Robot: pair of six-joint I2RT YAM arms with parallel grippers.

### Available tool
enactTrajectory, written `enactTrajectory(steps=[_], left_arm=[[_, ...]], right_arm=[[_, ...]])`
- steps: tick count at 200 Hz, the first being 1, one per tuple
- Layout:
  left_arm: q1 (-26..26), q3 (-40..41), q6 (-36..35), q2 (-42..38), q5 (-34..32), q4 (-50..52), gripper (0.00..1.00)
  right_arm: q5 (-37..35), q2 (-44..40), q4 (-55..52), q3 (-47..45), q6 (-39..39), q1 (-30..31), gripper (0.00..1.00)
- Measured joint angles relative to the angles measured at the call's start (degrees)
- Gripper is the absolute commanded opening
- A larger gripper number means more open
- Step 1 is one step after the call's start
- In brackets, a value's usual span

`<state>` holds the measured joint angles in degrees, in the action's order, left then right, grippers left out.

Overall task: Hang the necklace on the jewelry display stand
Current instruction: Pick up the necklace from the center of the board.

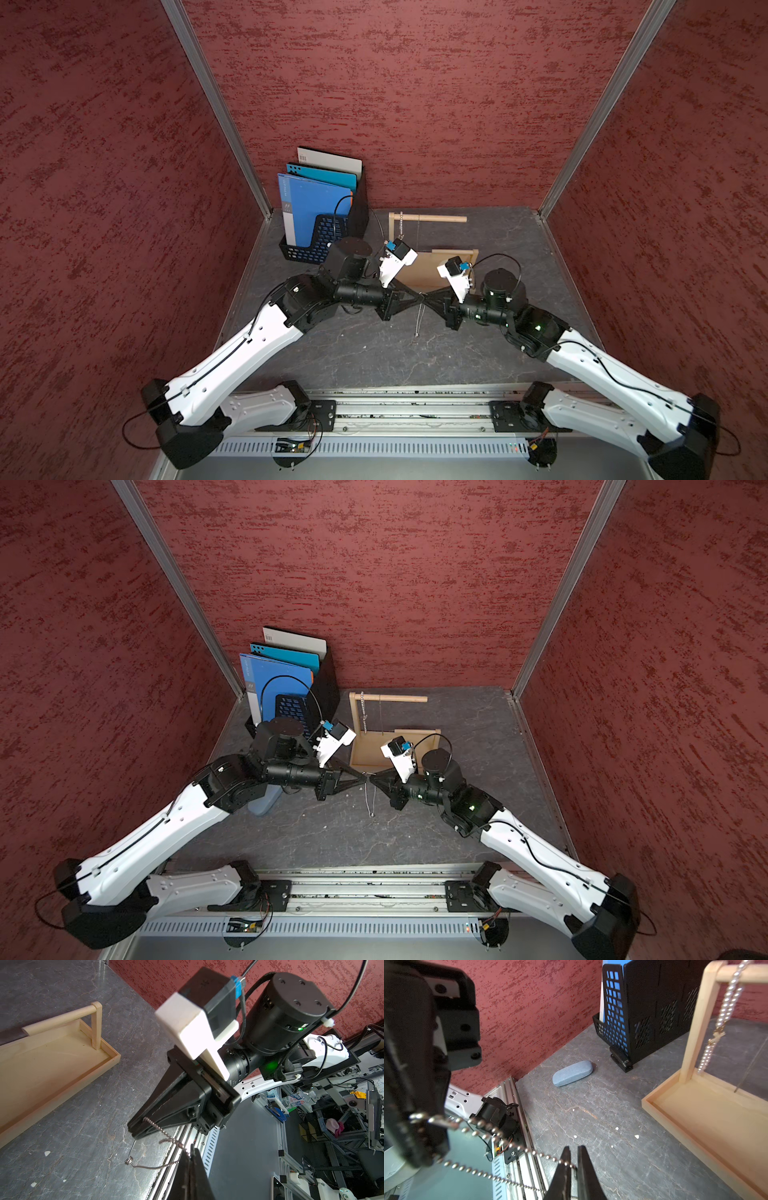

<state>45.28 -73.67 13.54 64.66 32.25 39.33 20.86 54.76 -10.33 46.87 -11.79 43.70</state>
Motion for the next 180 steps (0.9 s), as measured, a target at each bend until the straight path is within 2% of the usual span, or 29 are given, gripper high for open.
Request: enactTrajectory(steps=[21, 75, 180], left_arm=[[-0.28, 0.76, 0.83, -0.48, -0.07, -0.44, 0.0], [-0.57, 3.26, 2.27, -1.09, -1.33, -0.85, 0.0], [-0.59, 3.48, 3.74, -1.38, -5.33, -3.76, 0.0]], right_arm=[[-2.95, -1.36, -0.37, 0.0, 0.44, 0.0, 0.0], [-9.9, -4.33, -2.62, 0.81, 1.6, 0.02, 0.0], [-14.01, -4.92, -5.92, 4.5, 2.75, 0.09, 0.0]])
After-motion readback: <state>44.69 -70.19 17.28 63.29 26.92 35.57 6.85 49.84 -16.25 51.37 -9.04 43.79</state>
